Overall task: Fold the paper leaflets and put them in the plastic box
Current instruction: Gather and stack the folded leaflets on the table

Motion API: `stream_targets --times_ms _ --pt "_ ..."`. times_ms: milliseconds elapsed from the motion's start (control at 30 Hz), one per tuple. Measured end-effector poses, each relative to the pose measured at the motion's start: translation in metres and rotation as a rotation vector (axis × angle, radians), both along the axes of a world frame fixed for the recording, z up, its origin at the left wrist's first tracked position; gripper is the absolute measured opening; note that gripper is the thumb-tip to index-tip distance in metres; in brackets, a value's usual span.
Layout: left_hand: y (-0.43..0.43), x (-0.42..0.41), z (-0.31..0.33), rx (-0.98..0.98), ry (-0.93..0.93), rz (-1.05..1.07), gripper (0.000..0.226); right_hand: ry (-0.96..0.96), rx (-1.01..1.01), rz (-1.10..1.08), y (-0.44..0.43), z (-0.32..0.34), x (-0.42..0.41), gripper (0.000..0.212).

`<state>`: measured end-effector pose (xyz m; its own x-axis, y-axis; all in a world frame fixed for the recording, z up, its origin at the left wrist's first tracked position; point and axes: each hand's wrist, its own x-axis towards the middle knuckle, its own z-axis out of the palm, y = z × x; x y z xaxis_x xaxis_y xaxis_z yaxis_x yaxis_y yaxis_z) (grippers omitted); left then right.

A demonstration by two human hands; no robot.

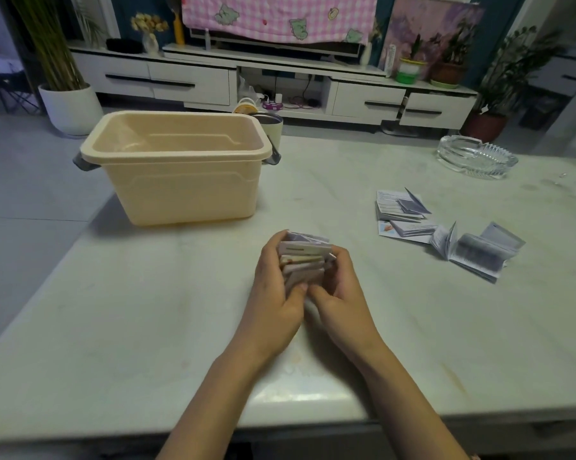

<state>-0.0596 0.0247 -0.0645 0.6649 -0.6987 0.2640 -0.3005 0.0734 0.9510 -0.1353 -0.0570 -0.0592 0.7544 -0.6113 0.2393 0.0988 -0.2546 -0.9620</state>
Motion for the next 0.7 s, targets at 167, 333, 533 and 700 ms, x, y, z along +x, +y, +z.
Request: stream_targets --times_ms 167,333,533,700 --pt "-0.002 0.004 0.003 -0.036 0.255 -0.056 0.082 0.032 0.137 0.143 0.003 0.002 0.004 0.070" --pt "-0.003 0.003 0.002 0.109 0.132 0.063 0.062 0.051 0.218 0.153 0.005 0.000 0.008 0.052" --pt "-0.002 -0.004 0.004 0.121 0.097 0.079 0.033 0.088 0.072 0.153 0.010 -0.004 0.011 0.043" --pt "0.001 -0.004 0.005 0.074 0.046 0.110 0.029 0.137 -0.106 0.106 0.009 -0.008 0.014 0.038"
